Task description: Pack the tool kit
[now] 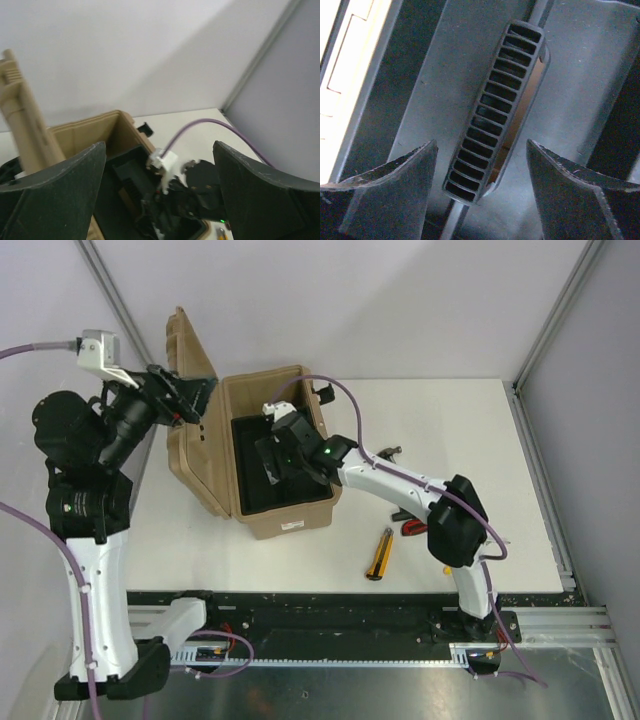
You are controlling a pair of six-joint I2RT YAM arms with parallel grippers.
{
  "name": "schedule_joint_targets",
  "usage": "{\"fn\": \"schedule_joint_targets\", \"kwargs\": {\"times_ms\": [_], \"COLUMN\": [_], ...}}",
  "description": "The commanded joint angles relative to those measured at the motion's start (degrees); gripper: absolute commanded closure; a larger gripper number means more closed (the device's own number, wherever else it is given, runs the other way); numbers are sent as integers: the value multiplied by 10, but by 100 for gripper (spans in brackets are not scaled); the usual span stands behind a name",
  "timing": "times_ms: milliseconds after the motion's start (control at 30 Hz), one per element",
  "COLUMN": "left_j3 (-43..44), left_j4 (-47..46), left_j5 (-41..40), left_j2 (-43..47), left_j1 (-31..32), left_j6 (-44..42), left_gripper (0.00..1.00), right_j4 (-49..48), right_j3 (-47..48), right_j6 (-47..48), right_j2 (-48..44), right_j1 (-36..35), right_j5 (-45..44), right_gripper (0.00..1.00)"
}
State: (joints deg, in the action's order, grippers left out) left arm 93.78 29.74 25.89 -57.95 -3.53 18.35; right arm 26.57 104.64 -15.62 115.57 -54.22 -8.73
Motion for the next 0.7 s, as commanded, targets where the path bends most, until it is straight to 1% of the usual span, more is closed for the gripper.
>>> {"fn": "schedule_joint_targets", "kwargs": {"times_ms": [0,133,233,333,367,433,667], "left_j3": [-5,-31,-41,-37,-34,-25,-6], "left_j4": [-9,-9,-9,-8,-8,-9,-8], "left_j5": [-13,-65,-85,-98,-101,-103,-105], "left_j2": [14,24,26,24,23,19,9], "left_j1": [67,123,143,157,161,167,177], "left_j6": [-18,-39,-49,-60,-63,-68,-77], "left_gripper": [9,9,9,9,9,9,9], "right_j4": [27,46,54,58,58,58,55], "right_j3": [57,77,88,107,114,130,174], "right_j6": [-23,-27,-31,-31,-30,-26,-15], "right_j2": [25,40,42,39,37,31,10], "right_j1": [-5,-10,-11,-13,-13,-14,-16], "right_j5": [2,-20,-35,-52,-60,-74,-108], "right_gripper": [30,56,78,95,98,99,100]}}
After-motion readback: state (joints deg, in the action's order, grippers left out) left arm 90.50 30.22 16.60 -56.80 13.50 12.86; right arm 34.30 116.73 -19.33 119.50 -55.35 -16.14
